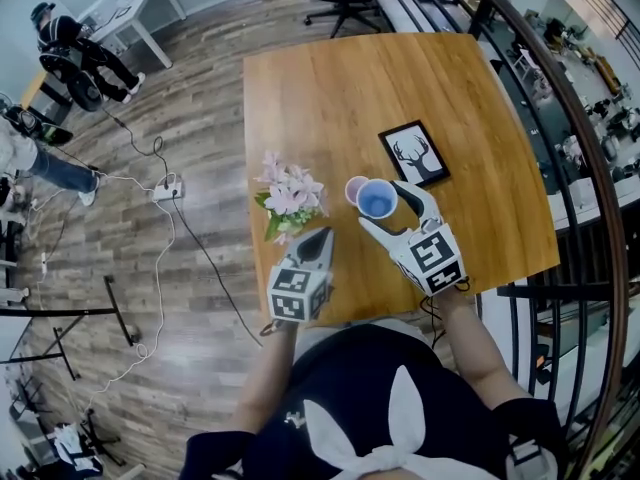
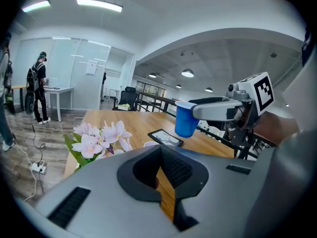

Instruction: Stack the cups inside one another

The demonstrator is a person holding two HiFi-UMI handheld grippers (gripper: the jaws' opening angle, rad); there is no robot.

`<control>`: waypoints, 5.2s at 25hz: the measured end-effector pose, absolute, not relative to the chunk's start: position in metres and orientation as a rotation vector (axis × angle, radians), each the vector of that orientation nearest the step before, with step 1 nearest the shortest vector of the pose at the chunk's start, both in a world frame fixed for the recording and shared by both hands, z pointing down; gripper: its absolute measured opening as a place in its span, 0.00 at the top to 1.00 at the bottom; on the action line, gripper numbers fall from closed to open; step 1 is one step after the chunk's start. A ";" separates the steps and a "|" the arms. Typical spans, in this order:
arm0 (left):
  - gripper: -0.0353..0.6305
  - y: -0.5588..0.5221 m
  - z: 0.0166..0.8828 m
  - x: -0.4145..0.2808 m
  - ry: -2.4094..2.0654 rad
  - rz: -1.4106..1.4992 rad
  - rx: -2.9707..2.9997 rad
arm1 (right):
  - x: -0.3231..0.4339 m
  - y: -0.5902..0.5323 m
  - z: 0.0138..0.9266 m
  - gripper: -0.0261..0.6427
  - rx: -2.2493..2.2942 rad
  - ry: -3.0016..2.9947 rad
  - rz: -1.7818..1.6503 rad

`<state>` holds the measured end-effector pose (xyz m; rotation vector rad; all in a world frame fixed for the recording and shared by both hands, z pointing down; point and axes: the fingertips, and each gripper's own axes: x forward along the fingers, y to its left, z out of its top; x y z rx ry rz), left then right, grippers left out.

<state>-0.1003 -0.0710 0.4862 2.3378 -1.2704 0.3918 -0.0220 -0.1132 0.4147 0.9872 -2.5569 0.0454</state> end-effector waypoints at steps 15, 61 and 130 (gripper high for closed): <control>0.92 -0.115 0.500 -0.117 -1.293 0.365 2.298 | -0.044 -0.167 0.432 0.46 0.944 -2.555 0.089; 0.92 -0.140 0.534 -0.108 -1.207 0.388 2.231 | -0.042 -0.193 0.557 0.45 0.784 -2.388 0.359; 0.92 -0.071 0.470 -0.093 -1.221 0.296 2.365 | -0.020 -0.079 0.451 0.96 1.015 -2.564 0.175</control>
